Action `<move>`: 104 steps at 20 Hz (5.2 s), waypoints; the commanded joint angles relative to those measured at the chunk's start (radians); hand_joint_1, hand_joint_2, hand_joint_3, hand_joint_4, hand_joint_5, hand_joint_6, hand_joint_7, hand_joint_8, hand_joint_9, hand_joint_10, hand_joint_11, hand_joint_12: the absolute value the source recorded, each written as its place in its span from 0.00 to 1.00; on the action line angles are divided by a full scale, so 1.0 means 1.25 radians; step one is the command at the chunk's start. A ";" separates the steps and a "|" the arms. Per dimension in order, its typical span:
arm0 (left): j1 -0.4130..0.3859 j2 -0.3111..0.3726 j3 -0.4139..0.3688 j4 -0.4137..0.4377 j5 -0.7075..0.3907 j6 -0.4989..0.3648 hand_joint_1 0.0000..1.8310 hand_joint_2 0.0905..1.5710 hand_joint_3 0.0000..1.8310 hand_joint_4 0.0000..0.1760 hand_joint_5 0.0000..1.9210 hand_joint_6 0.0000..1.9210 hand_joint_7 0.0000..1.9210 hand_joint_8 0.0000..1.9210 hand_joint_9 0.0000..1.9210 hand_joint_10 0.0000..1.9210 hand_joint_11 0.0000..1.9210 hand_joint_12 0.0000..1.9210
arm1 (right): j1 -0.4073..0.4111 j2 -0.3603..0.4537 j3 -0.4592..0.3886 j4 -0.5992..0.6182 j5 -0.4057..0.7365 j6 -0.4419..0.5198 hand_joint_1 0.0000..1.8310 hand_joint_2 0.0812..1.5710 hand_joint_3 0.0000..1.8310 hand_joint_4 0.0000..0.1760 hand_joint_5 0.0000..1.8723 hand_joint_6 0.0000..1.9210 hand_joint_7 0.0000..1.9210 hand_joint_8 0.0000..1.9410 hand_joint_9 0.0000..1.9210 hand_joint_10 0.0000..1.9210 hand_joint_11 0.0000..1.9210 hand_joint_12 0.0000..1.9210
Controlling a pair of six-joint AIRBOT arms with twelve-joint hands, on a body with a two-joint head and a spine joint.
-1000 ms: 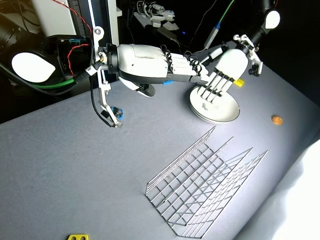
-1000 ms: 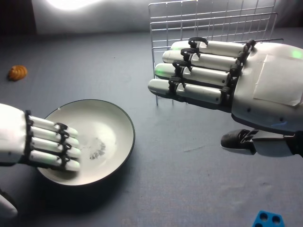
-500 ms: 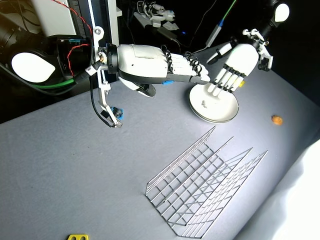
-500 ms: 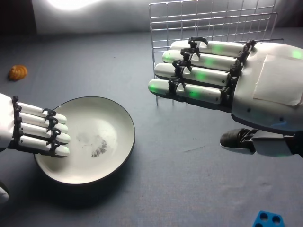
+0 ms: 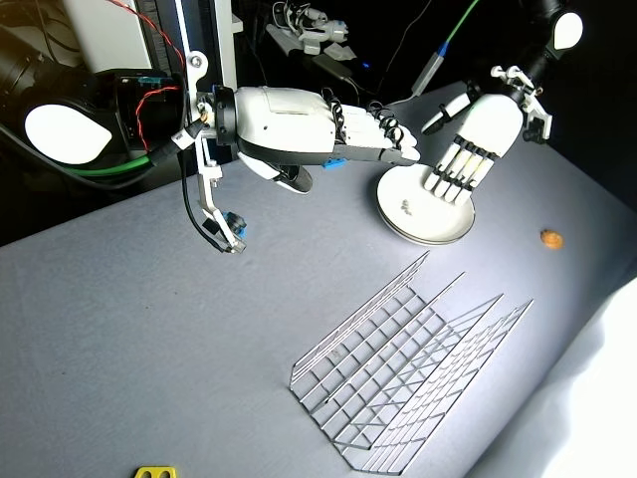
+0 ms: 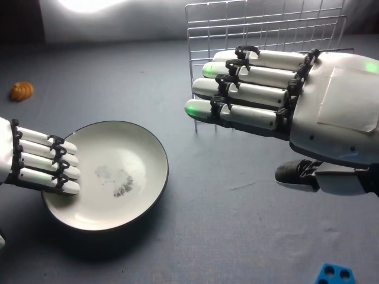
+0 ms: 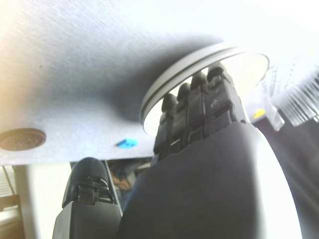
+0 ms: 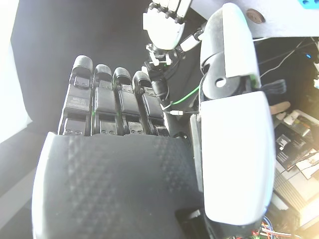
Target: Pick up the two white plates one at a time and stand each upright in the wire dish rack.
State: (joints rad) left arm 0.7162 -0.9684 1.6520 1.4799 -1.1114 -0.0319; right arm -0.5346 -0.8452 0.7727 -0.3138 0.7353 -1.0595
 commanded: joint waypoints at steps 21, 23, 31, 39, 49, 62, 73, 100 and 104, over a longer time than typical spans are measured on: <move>0.019 -0.027 -0.058 -0.033 -0.027 -0.041 0.00 0.71 0.00 0.00 0.05 0.00 0.03 0.00 0.01 0.00 0.00 0.00 | 0.004 0.001 -0.004 0.012 0.106 -0.003 0.53 0.67 0.00 0.00 0.00 0.00 0.00 0.00 0.00 0.00 0.01 0.03; 0.012 -0.034 -0.078 -0.033 -0.019 -0.041 0.00 0.71 0.00 0.00 0.05 0.00 0.03 0.00 0.01 0.00 0.00 0.01 | 0.004 0.000 -0.004 0.012 0.105 -0.004 0.53 0.67 0.00 0.00 0.00 0.00 0.00 0.00 0.00 0.00 0.01 0.03; -0.026 -0.064 -0.098 -0.033 0.008 -0.047 0.00 0.71 0.00 0.00 0.05 0.00 0.03 0.00 0.01 0.00 0.00 0.01 | -0.004 -0.091 0.058 0.012 0.054 -0.072 0.57 0.67 0.00 0.00 0.00 0.00 0.00 0.00 0.00 0.00 0.00 0.08; -0.026 -0.064 -0.094 -0.032 0.009 -0.049 0.00 0.71 0.00 0.00 0.05 0.00 0.03 0.00 0.00 0.00 0.00 0.00 | 0.002 -0.201 0.151 0.065 0.049 -0.119 0.61 0.64 0.00 0.00 0.03 0.00 0.00 0.00 0.00 0.00 0.00 0.11; -0.026 -0.068 -0.090 -0.033 0.012 -0.053 0.00 0.70 0.00 0.00 0.07 0.01 0.04 0.00 0.02 0.00 0.01 0.01 | -0.007 -0.328 0.233 0.064 0.045 -0.151 0.61 0.64 0.00 0.00 0.03 0.01 0.00 0.00 0.00 0.00 0.00 0.10; -0.026 -0.073 -0.076 -0.033 0.014 -0.066 0.00 0.71 0.00 0.00 0.07 0.00 0.05 0.00 0.03 0.00 0.02 0.01 | -0.012 -0.463 0.349 0.065 0.060 -0.183 0.45 0.71 0.01 0.00 0.02 0.00 0.00 0.00 0.00 0.00 0.00 0.09; -0.026 -0.072 -0.076 -0.035 0.014 -0.066 0.00 0.71 0.00 0.00 0.07 0.01 0.05 0.00 0.03 0.01 0.01 0.01 | -0.007 -0.470 0.360 0.065 0.068 -0.190 0.57 0.71 0.00 0.00 0.43 0.02 0.44 0.01 0.42 0.02 0.21 0.51; -0.219 0.115 -0.041 0.002 -0.010 -0.214 0.00 0.72 0.00 0.00 0.06 0.00 0.04 0.00 0.02 0.00 0.00 0.01 | 0.050 -0.421 0.271 0.082 0.089 -0.197 0.66 0.70 0.00 0.13 0.50 0.57 0.53 0.47 0.63 0.00 0.35 0.52; -0.292 0.138 -0.029 0.069 -0.012 -0.275 0.00 0.71 0.00 0.00 0.06 0.00 0.03 0.00 0.01 0.00 0.00 0.00 | 0.079 -0.388 0.227 0.123 0.071 -0.206 0.67 0.69 0.00 0.11 0.51 0.54 0.56 0.42 0.65 0.01 0.37 0.51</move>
State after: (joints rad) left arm 0.3611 -0.8070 1.6112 1.6276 -1.1023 -0.3710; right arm -0.4511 -1.3327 1.0599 -0.1635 0.6914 -1.3109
